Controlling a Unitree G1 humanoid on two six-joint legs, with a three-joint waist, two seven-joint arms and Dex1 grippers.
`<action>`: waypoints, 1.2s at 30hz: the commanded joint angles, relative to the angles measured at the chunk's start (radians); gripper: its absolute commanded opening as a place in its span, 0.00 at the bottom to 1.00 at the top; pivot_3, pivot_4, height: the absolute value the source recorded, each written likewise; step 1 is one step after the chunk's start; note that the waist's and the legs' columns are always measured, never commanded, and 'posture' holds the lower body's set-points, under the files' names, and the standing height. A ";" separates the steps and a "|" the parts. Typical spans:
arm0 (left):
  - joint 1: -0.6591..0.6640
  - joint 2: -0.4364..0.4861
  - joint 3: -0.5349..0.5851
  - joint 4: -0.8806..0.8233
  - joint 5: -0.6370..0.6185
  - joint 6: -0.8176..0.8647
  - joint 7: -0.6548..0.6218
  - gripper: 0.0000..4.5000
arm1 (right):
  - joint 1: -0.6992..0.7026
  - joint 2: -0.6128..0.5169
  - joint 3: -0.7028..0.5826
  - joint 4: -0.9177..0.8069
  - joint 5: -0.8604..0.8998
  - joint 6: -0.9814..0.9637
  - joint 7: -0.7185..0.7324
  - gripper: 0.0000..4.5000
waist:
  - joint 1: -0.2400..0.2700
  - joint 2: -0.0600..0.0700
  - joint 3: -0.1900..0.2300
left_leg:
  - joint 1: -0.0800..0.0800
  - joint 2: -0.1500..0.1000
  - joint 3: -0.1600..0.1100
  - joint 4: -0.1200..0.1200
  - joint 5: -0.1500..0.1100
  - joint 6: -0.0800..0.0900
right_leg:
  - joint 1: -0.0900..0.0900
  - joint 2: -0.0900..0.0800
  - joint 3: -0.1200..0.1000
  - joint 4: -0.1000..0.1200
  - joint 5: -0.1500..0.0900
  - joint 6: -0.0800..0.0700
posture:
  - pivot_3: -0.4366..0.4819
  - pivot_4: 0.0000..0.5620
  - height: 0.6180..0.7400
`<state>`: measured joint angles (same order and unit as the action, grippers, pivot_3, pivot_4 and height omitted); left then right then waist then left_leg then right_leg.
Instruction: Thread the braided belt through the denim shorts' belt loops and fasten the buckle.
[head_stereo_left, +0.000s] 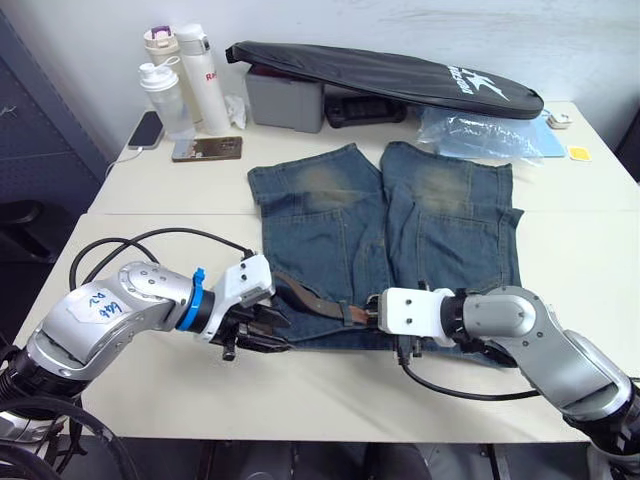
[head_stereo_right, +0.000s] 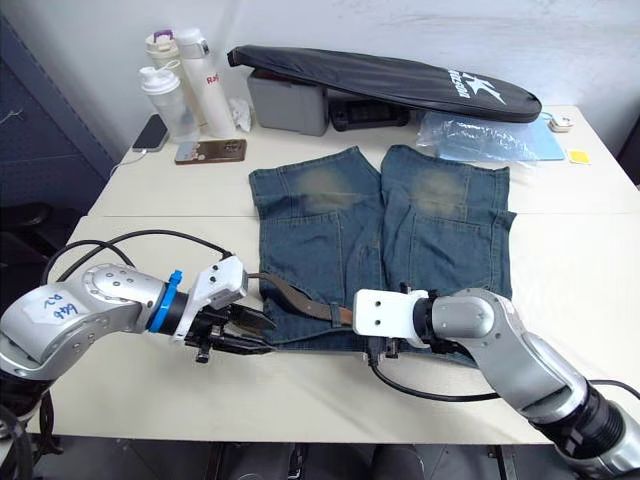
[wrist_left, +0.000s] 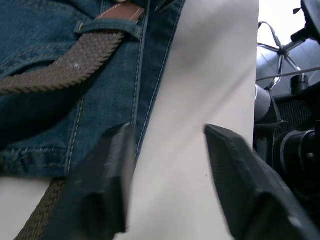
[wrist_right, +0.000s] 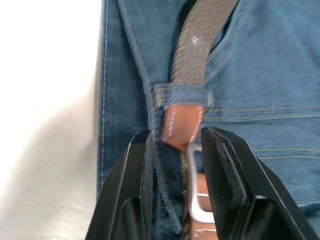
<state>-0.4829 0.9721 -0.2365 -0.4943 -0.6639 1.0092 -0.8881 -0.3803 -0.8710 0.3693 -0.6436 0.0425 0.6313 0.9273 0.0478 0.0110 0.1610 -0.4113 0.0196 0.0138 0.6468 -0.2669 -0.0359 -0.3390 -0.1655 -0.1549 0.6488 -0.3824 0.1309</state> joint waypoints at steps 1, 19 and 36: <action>0.006 -0.047 0.000 0.011 0.033 -0.029 0.023 0.14 | -0.004 -0.001 -0.036 -0.054 0.021 0.023 0.008 0.37 | 0.000 0.000 0.000 | 0.000 0.000 0.000 0.000 0.000 0.000 | 0.000 0.000 0.000 0.000 0.000 0.000 | 0.48 0.27 0.22; 0.044 -0.190 -0.171 0.095 0.311 -0.132 0.111 0.02 | -0.008 -0.012 0.004 -0.058 -0.057 0.022 -0.017 0.37 | 0.001 0.000 0.000 | 0.002 0.000 0.001 0.001 0.000 0.000 | 0.000 -0.001 0.002 0.004 0.000 0.000 | 0.48 0.27 0.22; 0.011 -0.234 -0.173 0.123 0.340 -0.084 0.093 0.02 | 0.001 0.046 0.078 0.074 -0.191 -0.145 -0.031 0.37 | 0.003 0.000 -0.001 | 0.005 0.000 0.005 0.003 0.000 0.000 | 0.000 -0.001 0.007 0.007 0.000 0.000 | 0.48 0.27 0.22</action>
<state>-0.4671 0.7288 -0.4068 -0.3788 -0.3472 0.9121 -0.7940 -0.3684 -0.8292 0.4591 -0.5576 -0.1384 0.5069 0.8996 0.0508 0.0114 0.1603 -0.4060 0.0195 0.0193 0.6502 -0.2669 -0.0355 -0.3387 -0.1665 -0.1476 0.6563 -0.3825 0.1306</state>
